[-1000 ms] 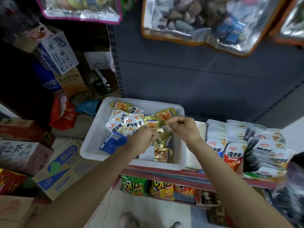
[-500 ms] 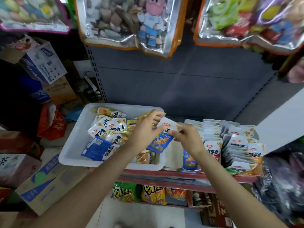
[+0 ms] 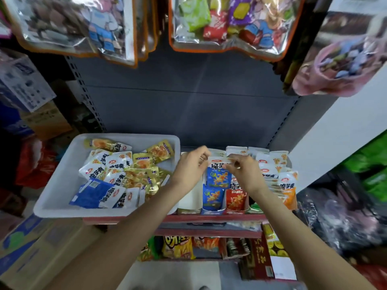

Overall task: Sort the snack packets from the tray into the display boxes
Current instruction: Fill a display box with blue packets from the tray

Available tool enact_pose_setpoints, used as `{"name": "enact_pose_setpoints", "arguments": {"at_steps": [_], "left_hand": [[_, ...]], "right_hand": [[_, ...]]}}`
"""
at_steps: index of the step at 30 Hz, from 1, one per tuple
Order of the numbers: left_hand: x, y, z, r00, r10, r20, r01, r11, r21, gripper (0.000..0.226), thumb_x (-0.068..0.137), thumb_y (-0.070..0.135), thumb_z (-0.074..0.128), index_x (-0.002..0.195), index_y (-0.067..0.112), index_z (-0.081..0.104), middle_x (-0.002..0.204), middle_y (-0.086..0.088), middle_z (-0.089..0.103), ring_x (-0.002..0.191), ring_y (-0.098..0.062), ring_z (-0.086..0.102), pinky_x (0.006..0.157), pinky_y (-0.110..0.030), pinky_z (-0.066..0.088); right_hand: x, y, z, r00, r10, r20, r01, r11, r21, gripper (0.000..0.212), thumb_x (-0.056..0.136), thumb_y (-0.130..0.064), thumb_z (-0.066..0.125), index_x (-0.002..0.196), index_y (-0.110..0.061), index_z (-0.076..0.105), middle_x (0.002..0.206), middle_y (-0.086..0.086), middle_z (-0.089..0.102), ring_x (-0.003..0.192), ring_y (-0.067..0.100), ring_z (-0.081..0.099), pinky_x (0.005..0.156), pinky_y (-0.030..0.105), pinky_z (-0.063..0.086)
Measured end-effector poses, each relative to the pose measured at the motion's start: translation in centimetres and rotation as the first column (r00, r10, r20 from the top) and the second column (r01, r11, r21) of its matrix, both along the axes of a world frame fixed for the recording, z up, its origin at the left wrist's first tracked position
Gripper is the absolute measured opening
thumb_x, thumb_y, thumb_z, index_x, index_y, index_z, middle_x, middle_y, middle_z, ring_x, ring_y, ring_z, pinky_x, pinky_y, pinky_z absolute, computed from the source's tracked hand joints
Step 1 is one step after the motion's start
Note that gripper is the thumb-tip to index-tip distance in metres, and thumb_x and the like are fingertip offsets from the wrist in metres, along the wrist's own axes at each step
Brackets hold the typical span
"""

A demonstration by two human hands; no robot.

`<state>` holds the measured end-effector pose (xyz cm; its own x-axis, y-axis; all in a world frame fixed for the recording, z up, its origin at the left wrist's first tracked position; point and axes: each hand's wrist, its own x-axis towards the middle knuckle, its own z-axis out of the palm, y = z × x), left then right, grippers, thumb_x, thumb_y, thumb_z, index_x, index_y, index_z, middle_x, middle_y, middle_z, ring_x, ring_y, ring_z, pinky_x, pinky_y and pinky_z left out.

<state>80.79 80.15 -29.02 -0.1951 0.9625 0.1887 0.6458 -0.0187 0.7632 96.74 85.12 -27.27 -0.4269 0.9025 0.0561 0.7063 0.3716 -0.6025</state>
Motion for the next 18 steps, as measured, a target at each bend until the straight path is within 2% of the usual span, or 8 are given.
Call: {"name": "enact_pose_setpoints", "arguments": {"at_steps": [2,3,9,12,14,18], "left_hand": [[0.0,0.0,-0.3,0.998,0.011,-0.059,-0.01,1.0,0.015,0.009,0.088,0.007,0.06,0.097,0.008,0.06,0.091,-0.002,0.067,0.08,-0.015,0.062,0.075,-0.031,0.051],[-0.1,-0.1,-0.5,0.997,0.024,-0.076,-0.022,0.999,0.03,0.009,0.088,0.008,0.061,0.097,0.008,0.06,0.091,-0.003,0.067,0.081,-0.017,0.063,0.074,-0.034,0.052],[-0.5,-0.2,-0.5,0.99,0.057,-0.126,-0.043,0.993,0.106,0.008,0.088,0.009,0.062,0.095,0.006,0.061,0.089,-0.006,0.068,0.081,-0.02,0.064,0.072,-0.037,0.053],[-0.5,0.0,-1.3,0.988,0.015,-0.155,-0.012,1.0,0.02,0.006,0.088,0.008,0.06,0.094,0.007,0.062,0.092,-0.006,0.066,0.084,-0.021,0.063,0.074,-0.036,0.052],[-0.2,0.1,-2.1,0.981,-0.043,-0.189,0.025,0.995,-0.093,0.009,0.089,0.008,0.059,0.095,0.008,0.065,0.097,-0.007,0.063,0.087,-0.021,0.062,0.077,-0.035,0.05],[0.2,-0.2,-3.3,0.975,-0.104,-0.199,0.048,0.963,-0.265,0.014,0.09,0.01,0.057,0.102,0.011,0.063,0.101,-0.006,0.066,0.09,-0.021,0.062,0.079,-0.037,0.051]], "right_hand": [[-0.3,-0.1,-0.5,1.0,-0.016,0.0,0.016,1.0,0.005,0.019,0.088,-0.015,0.064,0.101,-0.001,0.066,0.091,0.017,0.065,0.083,0.029,0.058,0.072,0.032,0.041],[-0.5,-0.1,-0.7,1.0,-0.011,-0.008,0.011,1.0,0.013,0.022,0.088,-0.014,0.063,0.106,0.0,0.065,0.096,0.017,0.064,0.086,0.028,0.058,0.075,0.032,0.041],[-1.1,0.2,-1.3,0.999,-0.018,-0.04,0.019,1.0,0.021,0.028,0.089,-0.013,0.062,0.114,-0.001,0.064,0.105,0.015,0.064,0.086,0.018,0.054,0.076,0.023,0.04],[-0.8,0.2,-2.5,0.999,0.002,0.053,-0.002,1.0,0.014,0.024,0.088,-0.012,0.062,0.109,-0.001,0.065,0.105,0.016,0.063,0.09,0.026,0.059,0.076,0.027,0.041],[-0.5,-0.1,-3.6,0.995,0.0,0.102,-0.003,0.999,0.032,0.02,0.088,-0.008,0.061,0.107,-0.005,0.066,0.109,0.014,0.06,0.093,0.027,0.059,0.078,0.027,0.042],[-0.3,-1.0,-5.0,0.995,-0.007,0.096,-0.003,0.994,0.107,0.024,0.087,-0.004,0.059,0.109,-0.013,0.063,0.103,0.009,0.057,0.097,0.027,0.056,0.078,0.035,0.049]]}}
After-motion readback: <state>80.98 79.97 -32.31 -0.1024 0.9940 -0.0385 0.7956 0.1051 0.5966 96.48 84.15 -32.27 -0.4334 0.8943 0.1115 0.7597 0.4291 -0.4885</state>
